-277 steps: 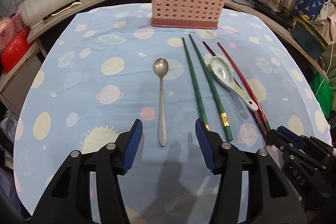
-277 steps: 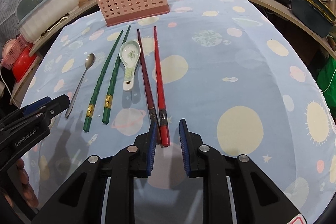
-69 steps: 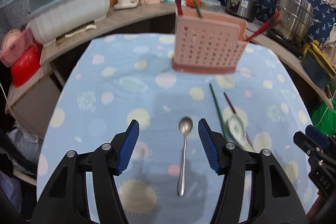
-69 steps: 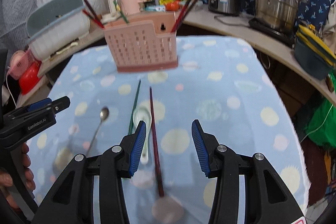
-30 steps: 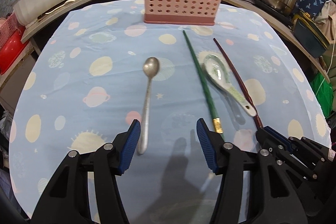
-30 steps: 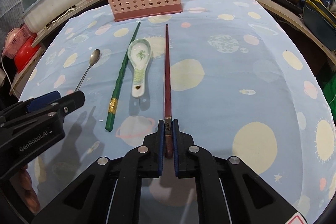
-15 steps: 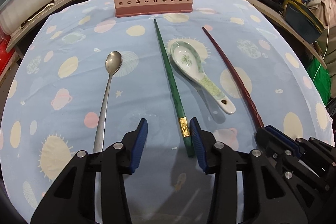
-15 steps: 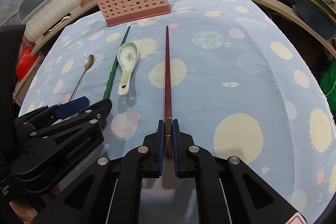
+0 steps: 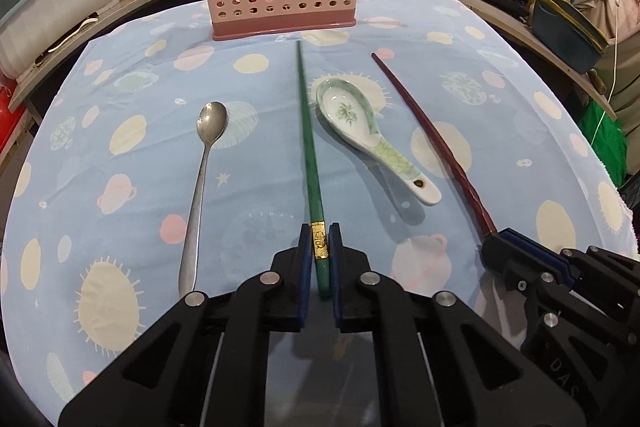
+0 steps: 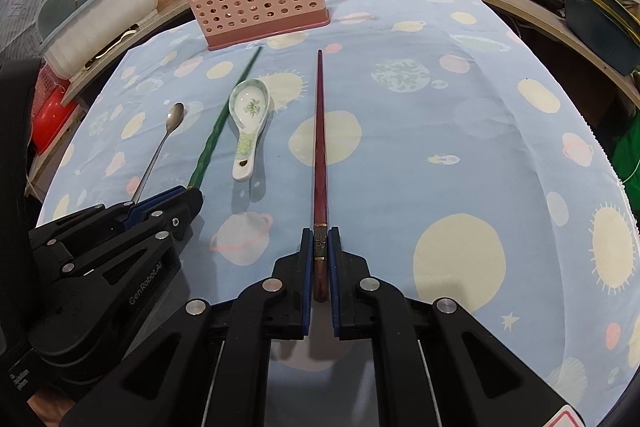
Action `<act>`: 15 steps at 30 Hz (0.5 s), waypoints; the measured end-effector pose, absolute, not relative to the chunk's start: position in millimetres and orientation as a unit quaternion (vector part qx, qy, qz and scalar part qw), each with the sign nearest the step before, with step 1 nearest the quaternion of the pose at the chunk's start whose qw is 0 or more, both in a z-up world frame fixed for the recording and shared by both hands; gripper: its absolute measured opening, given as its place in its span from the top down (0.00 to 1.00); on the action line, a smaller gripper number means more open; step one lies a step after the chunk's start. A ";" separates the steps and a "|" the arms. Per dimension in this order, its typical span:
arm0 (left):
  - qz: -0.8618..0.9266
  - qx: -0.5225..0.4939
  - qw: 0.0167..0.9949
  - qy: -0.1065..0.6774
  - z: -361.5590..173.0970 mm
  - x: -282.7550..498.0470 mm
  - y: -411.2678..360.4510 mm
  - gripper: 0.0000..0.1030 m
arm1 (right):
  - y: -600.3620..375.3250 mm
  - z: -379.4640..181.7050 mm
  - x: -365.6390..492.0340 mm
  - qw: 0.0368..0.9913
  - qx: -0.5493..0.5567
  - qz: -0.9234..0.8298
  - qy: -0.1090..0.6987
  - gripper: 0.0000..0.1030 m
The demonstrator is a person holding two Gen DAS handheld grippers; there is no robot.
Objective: Organize utensils
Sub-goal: 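Close the left tool on the remaining green chopstick while the right tool holds the maroon one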
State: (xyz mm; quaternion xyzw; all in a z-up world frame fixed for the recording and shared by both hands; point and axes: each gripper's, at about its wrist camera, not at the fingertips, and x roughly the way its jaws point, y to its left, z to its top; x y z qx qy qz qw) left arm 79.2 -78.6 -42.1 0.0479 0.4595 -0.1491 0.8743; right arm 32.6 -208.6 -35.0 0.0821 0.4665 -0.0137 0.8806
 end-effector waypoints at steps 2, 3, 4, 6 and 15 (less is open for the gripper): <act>-0.153 0.042 0.874 0.460 -39.7 77.0 -74.0 0.94 | -207.8 -32.9 30.9 0.882 0.081 -0.012 0.465 0.93; -0.152 0.040 0.874 0.460 -37.8 75.6 -71.4 0.94 | -207.1 -31.6 29.9 0.882 0.081 -0.012 0.464 0.93; -0.151 0.039 0.875 0.459 -35.3 74.7 -69.3 0.94 | -206.4 -29.8 29.0 0.883 0.080 -0.011 0.462 0.93; -0.148 0.035 0.877 0.455 -28.8 73.0 -63.4 0.94 | -205.4 -24.9 26.5 0.886 0.080 -0.010 0.457 0.93; -0.138 0.014 0.887 0.440 14.5 70.4 -41.0 0.94 | -204.3 10.8 18.1 0.900 0.079 -0.003 0.429 0.93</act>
